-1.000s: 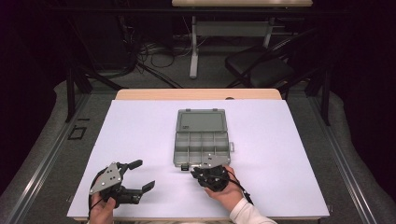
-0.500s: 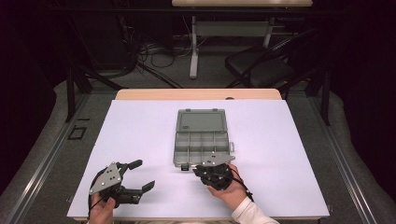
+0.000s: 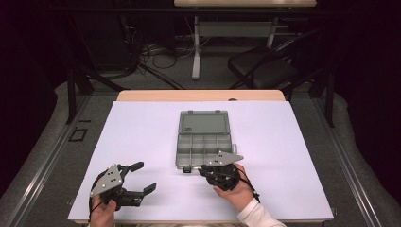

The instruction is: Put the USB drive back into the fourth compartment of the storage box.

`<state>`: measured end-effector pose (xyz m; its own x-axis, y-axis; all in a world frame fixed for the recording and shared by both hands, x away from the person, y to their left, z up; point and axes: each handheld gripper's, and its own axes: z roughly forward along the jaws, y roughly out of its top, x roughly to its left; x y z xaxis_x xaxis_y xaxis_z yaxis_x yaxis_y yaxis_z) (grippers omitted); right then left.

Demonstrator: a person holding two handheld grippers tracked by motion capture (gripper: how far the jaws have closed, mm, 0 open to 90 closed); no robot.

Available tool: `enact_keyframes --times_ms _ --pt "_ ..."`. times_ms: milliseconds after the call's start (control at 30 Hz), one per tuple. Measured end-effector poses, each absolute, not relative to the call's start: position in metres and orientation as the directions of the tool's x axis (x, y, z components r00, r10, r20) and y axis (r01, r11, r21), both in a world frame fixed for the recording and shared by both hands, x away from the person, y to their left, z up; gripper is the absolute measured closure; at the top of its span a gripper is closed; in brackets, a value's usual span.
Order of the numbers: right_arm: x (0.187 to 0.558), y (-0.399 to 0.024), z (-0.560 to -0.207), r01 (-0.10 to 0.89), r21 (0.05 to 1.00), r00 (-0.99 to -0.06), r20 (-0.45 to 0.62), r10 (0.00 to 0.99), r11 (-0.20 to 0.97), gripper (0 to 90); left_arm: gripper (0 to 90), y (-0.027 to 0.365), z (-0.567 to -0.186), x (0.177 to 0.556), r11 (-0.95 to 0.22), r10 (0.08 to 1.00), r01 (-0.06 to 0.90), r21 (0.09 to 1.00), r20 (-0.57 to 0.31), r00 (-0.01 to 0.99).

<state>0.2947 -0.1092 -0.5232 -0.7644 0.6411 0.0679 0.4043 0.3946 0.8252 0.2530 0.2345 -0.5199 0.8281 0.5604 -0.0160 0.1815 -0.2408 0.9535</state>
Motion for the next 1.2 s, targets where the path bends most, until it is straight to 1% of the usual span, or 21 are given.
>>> enact_keyframes --times_ms 733,1200 --pt "0.301 -0.132 -0.505 0.404 0.842 -0.737 0.068 0.673 0.357 79.3 15.8 0.235 -0.52 0.253 -0.237 0.561 0.182 0.954 -0.019 0.828" --pt "0.305 -0.145 -0.5 0.409 0.841 -0.719 0.059 0.692 0.354 79.3 15.8 0.235 -0.52 0.253 -0.237 0.563 0.183 0.954 -0.019 0.826"
